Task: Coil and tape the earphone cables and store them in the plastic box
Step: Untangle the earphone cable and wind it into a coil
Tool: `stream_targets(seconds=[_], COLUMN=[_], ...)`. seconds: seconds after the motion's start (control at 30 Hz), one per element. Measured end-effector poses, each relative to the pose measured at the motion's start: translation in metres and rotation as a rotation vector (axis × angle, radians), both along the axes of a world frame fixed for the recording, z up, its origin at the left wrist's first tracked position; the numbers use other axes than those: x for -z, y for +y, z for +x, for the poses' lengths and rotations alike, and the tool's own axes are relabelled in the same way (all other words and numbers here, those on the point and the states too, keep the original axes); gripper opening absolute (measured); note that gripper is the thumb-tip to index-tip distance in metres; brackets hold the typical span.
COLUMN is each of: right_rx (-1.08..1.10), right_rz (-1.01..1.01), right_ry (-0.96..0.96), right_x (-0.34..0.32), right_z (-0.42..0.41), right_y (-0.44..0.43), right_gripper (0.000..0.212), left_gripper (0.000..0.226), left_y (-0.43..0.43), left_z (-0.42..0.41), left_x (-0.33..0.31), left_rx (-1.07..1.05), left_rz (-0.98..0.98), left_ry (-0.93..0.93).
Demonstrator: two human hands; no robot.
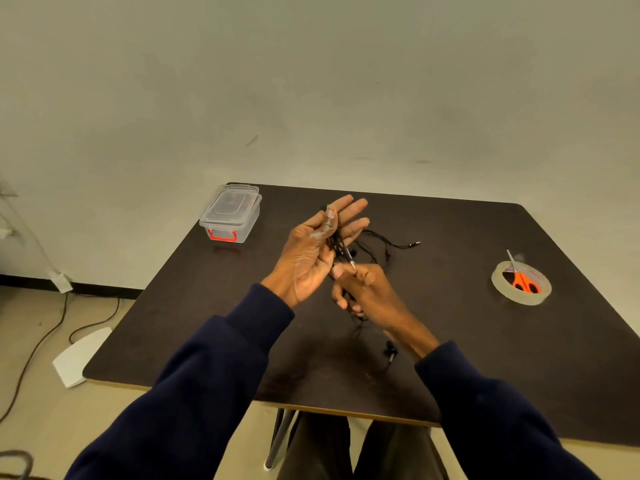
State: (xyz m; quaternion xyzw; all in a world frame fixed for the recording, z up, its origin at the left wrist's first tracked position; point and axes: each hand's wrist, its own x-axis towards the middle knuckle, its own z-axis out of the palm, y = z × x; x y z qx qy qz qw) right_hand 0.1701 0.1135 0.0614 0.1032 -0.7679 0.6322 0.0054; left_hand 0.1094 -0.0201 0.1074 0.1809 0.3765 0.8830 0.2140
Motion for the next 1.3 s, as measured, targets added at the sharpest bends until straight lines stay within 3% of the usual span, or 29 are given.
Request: stream_targets(seconds=[0.13,0.3,0.4,0.47,0.6,0.73,0.87,1.03,1.2,1.3], right_rx=[0.001,0.017,0.061,0.089,0.135,0.111,0.066,0.075,0.04,0.027], right_rz=[0.297,0.662,0.835,0.893,0.732,0.397,0.184,0.209,0.326,0.437], right_ry=[0.098,0.251,0.37,0.412,0.377,0.353,0.313,0.177,0.212,0.256], right_x=[-0.006,-0.031,-0.048,-0.058,-0.063,-0.051,-0.025,0.012,0.019,0.015], right_z=[0.008,0.011,0.002,-0.01,-0.033,-0.046,-0.045,-0.03,-0.008,0.003], right_y=[0.012,0.03,0.04,0.046,0.056,0.057,0.047,0.025,0.013,0.015], right_gripper=[0.026,0.02,0.025,0.016,0.003,0.011,0.017,0.027,0.025,0.023], left_gripper=[0.04,0.027,0.03,0.04,0.063,0.048,0.038,0.039,0.04,0.037], left_y=[0.005,0.001,-0.002,-0.002,-0.002,-0.007,-0.009,-0.005,-0.005,-0.005], left_z=[-0.01,-0.016,-0.014,-0.009,0.006,0.009,0.006,0.001,-0.014,-0.018], left_x=[0.012,0.034,0.042,0.045,0.042,0.035,0.025,0.009,0.014,0.025], left_rx=[-0.175,-0.384,-0.296,-0.169,0.079,0.262,0.38,0.15,0.037,-0.087], left_rz=[-0.261,-0.657,-0.725,-0.711,-0.582,-0.284,-0.028,0.087,-0.043,-0.109], left_ry=[0.153,0.486,0.443,0.401,0.216,-0.014,-0.108,-0.048,0.161,0.183])
